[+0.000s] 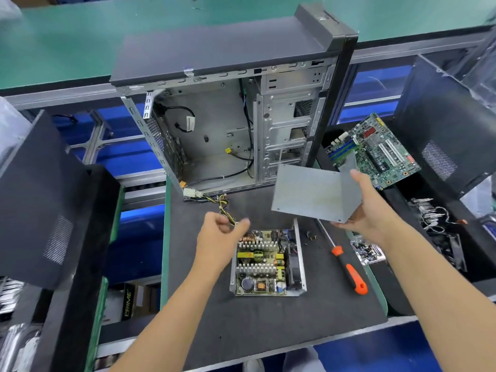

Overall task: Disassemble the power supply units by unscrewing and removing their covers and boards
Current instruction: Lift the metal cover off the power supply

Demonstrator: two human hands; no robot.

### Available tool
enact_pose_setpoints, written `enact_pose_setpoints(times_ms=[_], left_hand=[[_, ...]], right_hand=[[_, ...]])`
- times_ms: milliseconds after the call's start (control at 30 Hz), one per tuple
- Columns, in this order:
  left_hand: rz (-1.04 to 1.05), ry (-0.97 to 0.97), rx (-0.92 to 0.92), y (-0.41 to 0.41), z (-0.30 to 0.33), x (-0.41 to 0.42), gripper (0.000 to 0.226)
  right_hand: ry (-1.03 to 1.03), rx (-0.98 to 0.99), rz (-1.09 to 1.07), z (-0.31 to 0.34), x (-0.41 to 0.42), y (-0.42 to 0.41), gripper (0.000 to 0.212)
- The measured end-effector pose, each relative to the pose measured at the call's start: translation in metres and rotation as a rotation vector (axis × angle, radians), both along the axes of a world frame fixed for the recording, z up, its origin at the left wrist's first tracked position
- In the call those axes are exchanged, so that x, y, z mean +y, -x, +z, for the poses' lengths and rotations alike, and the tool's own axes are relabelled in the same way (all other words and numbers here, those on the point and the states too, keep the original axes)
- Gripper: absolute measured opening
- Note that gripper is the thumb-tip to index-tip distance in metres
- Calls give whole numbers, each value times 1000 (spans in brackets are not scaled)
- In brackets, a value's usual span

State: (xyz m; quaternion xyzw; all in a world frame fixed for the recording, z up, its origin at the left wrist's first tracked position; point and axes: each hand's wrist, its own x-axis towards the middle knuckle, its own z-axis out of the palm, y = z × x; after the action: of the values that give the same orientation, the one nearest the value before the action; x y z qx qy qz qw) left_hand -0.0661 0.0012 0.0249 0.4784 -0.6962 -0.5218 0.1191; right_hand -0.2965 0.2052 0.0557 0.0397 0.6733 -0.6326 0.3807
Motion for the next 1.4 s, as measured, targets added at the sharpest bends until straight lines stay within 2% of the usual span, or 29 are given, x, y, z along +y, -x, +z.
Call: enact_pose_setpoints(times_ms=[67,133,233,367,567,700,833,933,1133,1333,1400], left_hand=[[-135,-39,-132,-10,-11,3,50],[-204,-28,-182,-16,-18,7,44],[-211,77,-213,-18,-22,12,32],[-280,215,-287,-16,-21,14,21],[-417,268,-340,-6,-17,-1,26],[-518,348,-427,4,-13,-18,32],[-540,390,-434,13,-12,-28,40],[-547,409,-434,17,-13,-31,36],[-555,399,-410,22,-14,-34,44],[-541,385,-388,24,-15,-35,48],[-539,394,-392,25,-15,-35,48]], right_hand=[[-96,47,-40,-1,7,10,50],[-167,83,-75,-3,14,17,51],[-221,100,-124,-8,20,22,55],[-232,104,-139,-14,22,26,49],[-295,147,-128,-9,26,40,71],[-329,168,-129,-4,30,52,69],[-367,203,-142,-2,35,64,66],[-388,224,-136,-2,39,75,60],[-430,214,-37,-12,44,87,64],[-378,188,81,-26,45,96,88],[-362,162,119,-27,42,101,90]])
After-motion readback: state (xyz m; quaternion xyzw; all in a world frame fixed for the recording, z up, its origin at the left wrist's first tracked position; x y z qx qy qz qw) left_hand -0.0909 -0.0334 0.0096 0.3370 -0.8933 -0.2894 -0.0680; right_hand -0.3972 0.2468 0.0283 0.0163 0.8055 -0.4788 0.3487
